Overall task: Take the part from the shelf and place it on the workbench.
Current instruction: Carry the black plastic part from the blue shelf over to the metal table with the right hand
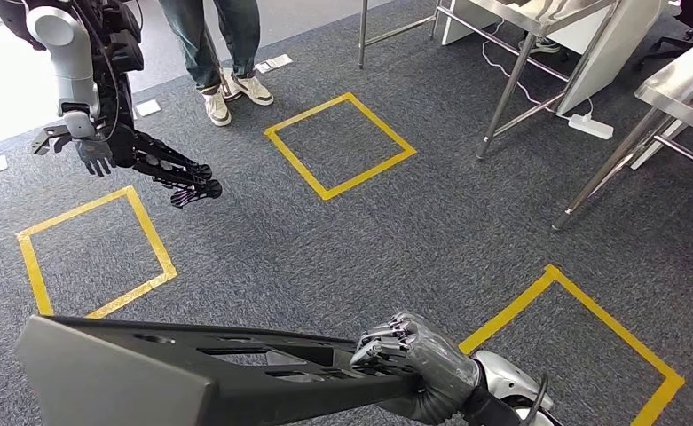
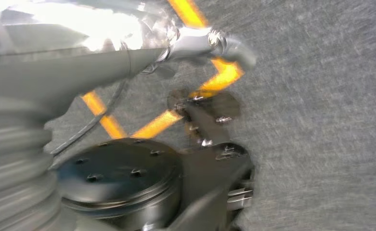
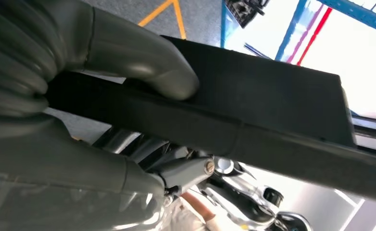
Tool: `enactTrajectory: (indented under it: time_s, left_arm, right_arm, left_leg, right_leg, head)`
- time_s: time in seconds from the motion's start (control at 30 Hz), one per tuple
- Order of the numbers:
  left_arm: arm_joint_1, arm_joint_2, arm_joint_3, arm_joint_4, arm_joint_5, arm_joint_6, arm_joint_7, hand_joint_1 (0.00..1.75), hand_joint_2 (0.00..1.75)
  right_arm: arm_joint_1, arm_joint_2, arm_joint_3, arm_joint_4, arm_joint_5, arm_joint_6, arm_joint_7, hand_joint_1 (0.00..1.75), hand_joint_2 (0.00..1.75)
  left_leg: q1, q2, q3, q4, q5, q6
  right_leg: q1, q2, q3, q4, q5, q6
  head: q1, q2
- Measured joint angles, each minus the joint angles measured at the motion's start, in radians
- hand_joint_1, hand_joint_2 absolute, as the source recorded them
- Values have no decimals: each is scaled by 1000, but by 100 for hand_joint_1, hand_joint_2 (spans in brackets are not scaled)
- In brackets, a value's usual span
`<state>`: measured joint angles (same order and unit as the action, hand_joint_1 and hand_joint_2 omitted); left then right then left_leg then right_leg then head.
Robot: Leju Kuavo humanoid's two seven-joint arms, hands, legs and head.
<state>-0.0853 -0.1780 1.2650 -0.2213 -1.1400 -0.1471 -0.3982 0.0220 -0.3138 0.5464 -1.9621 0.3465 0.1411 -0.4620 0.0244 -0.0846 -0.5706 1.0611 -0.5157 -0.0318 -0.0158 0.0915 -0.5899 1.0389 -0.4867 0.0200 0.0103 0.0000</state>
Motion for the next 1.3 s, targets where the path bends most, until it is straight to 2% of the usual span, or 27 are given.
enactTrajectory:
  time_s: [0.07, 0.13, 0.2, 0.23, 0.27, 0.3, 0.33, 0.37, 0.43, 0.47, 0.5, 0.57, 0.63, 0.67, 0.73, 0.77, 0.8, 0.83, 0.87, 0.93, 1.0, 1.07, 1.13, 1.17, 1.23, 1.27, 1.3]
  left_arm:
    - [-1, 0, 0, 0, 0, 0, 0, 0, 175]
    - [-2, 0, 0, 0, 0, 0, -1, 0, 175]
    - [-1, 0, 0, 0, -1, -1, -2, 0, 175]
    - [0, 0, 0, 0, -1, -1, -2, 0, 175]
    - [1, 0, 0, 0, -1, -1, -2, 0, 175]
    - [1, 0, 0, 0, -2, -2, -2, 0, 175]
    - [0, 0, 0, 0, -3, -3, -2, 0, 175]
    - [-1, 0, 0, 0, -4, -5, -2, 0, 175]
    - [-3, -1, 0, 0, -5, -7, -1, 0, 175]
    - [-3, -1, 0, 0, -6, -8, -1, 0, 175]
    - [-2, -1, 0, 0, -6, -8, 1, 0, 175]
    - [-3, -1, 0, 0, -5, -11, 6, 0, 175]
    - [-5, -1, 0, 0, -4, -15, 12, 0, 175]
    - [-4, -1, 0, 0, -4, -17, 15, 0, 175]
    - [-1, -1, 0, 0, -2, -20, 21, 0, 175]
    - [1, -1, 0, 0, -2, -21, 24, 0, 175]
    - [2, -1, 0, 0, 0, -22, 28, 0, 175]
    - [2, -1, 0, 0, 2, -24, 34, 0, 175]
    - [2, -1, 0, 0, 4, -27, 39, 0, 175]
    - [2, -1, 0, 1, 8, -31, 50, 0, 175]
    - [3, -1, 2, 1, 10, -34, 56, 0, 175]
    - [3, -1, 2, 1, 10, -36, 56, 0, 175]
    - [-1, -1, 2, 1, 8, -37, 53, 0, 175]
    - [-2, -1, 2, 1, 7, -38, 51, 0, 175]
    - [-1, -1, 2, 1, 6, -39, 50, 0, 175]
    - [0, 0, 2, 1, 6, -39, 50, 0, 175]
    - [0, 0, 2, 1, 6, -40, 50, 0, 175]
  right_arm:
    - [5, -5, -4, -3, 3, 0, 1, 175, 175]
    - [7, -12, -8, -7, 7, 0, 2, 175, 175]
    - [8, -18, -10, -10, 10, 0, 4, 175, 175]
    - [9, -21, -11, -11, 11, 0, 5, 175, 175]
    - [12, -23, -12, -11, 12, 0, 6, 175, 175]
    - [15, -26, -12, -11, 12, 0, 7, 175, 175]
    - [18, -29, -12, -12, 13, 0, 8, 175, 175]
    - [21, -31, -12, -13, 13, 0, 9, 175, 175]
    - [24, -36, -13, -18, 14, 0, 11, 175, 175]
    - [26, -38, -14, -20, 14, -1, 11, 175, 175]
    - [29, -39, -14, -22, 14, -1, 12, 175, 175]
    - [39, -43, -14, -25, 15, -1, 13, 175, 175]
    - [48, -46, -14, -29, 15, -1, 14, 175, 175]
    - [50, -47, -14, -31, 14, -1, 14, 175, 175]
    - [53, -48, -14, -32, 14, -1, 14, 175, 175]
    - [55, -48, -13, -32, 14, -1, 15, 175, 175]
    - [57, -48, -13, -32, 14, 0, 15, 175, 175]
    - [59, -48, -13, -32, 14, 0, 16, 175, 175]
    - [60, -48, -12, -32, 14, 1, 16, 175, 175]
    - [59, -48, -10, -32, 14, 3, 16, 175, 175]
    - [58, -48, -9, -32, 14, 4, 16, 175, 175]
    - [56, -48, -8, -32, 14, 6, 16, 175, 175]
    - [53, -48, -7, -32, 13, 8, 15, 175, 175]
    - [49, -48, -7, -32, 13, 9, 15, 175, 175]
    - [43, -48, -7, -32, 11, 11, 14, 175, 175]
    - [41, -48, -6, -32, 11, 13, 14, 175, 175]
    - [41, -48, -6, -31, 11, 14, 14, 175, 175]
  left_leg:
    - [-4, 17, 0, -4, 3, 13]
    - [-3, 39, 2, -11, 7, 26]
    - [-4, 66, 3, -13, 7, 35]
    - [-5, 81, 2, -13, 6, 38]
    - [-6, 94, 3, -13, 5, 39]
    - [-7, 107, 3, -13, 4, 39]
    - [-7, 119, 4, -13, 3, 39]
    - [-7, 129, 6, -13, 1, 38]
    - [-10, 146, 11, -13, -3, 32]
    - [-13, 153, 13, -13, -6, 28]
    - [-16, 160, 15, -14, -7, 24]
    - [-18, 173, 23, -20, -10, 14]
    - [-15, 152, 21, 3, -31, 6]
    - [-14, 131, 5, 44, -56, 3]
    - [-13, 97, -53, 172, -117, 2]
    - [-13, 91, -81, 230, -136, 2]
    - [-13, 89, -97, 258, -137, 1]
    - [-12, 87, -96, 249, -119, 1]
    - [-10, 83, -78, 203, -85, 1]
    - [-3, 46, -26, 71, -20, 0]
    - [0, 15, 0, 4, 0, 2]
    - [-3, 23, 0, 0, -1, 11]
    - [-3, 43, 1, -5, 3, 24]
    - [-1, 55, 2, -7, 4, 29]
    - [-2, 80, 2, -8, 3, 35]
    - [-3, 93, 2, -8, 2, 36]
    - [-3, 106, 2, -8, 1, 37]
  right_leg:
    - [-6, 12, -4, -4, 5, 12]
    - [-4, -15, -19, 24, -15, 18]
    - [-1, -56, -69, 126, -69, 21]
    - [-1, -64, -102, 192, -96, 22]
    - [-1, -67, -127, 241, -110, 23]
    - [-1, -69, -137, 260, -107, 23]
    - [-1, -72, -128, 241, -87, 23]
    - [-1, -79, -100, 186, -54, 23]
    - [5, -118, -35, 54, -3, 18]
    - [9, -133, -16, 14, 8, 14]
    - [14, -142, -9, -3, 8, 10]
    - [15, -128, -9, -7, 8, 1]
    - [9, -114, -4, -12, 10, -12]
    - [6, -106, -1, -14, 11, -18]
    - [5, -91, 1, -14, 10, -26]
    - [5, -81, 1, -13, 10, -27]
    - [5, -71, 2, -13, 9, -27]
    - [5, -60, 3, -12, 9, -27]
    - [4, -49, 4, -11, 8, -25]
    - [3, -27, 3, -3, 4, -17]
    - [3, -8, -4, 3, 3, -5]
    - [-1, 10, -9, 0, 7, 7]
    - [-2, -5, -18, 13, -2, 14]
    - [-1, -23, -33, 44, -21, 16]
    - [1, -59, -90, 159, -79, 19]
    - [1, -66, -121, 221, -102, 20]
    - [1, -70, -140, 260, -109, 21]
  head:
    - [0, 0]
    - [2, 0]
    - [3, 0]
    - [3, 0]
    - [3, 0]
    - [3, 0]
    - [3, 0]
    - [3, 0]
    - [3, 0]
    - [2, 0]
    - [2, 0]
    - [2, 0]
    - [2, 0]
    - [1, 0]
    - [1, 0]
    - [0, 0]
    - [0, 0]
    - [0, 0]
    - [0, 0]
    - [0, 0]
    - [1, 0]
    - [2, 0]
    - [3, 0]
    - [4, 0]
    - [6, 0]
    - [6, 0]
    - [6, 0]
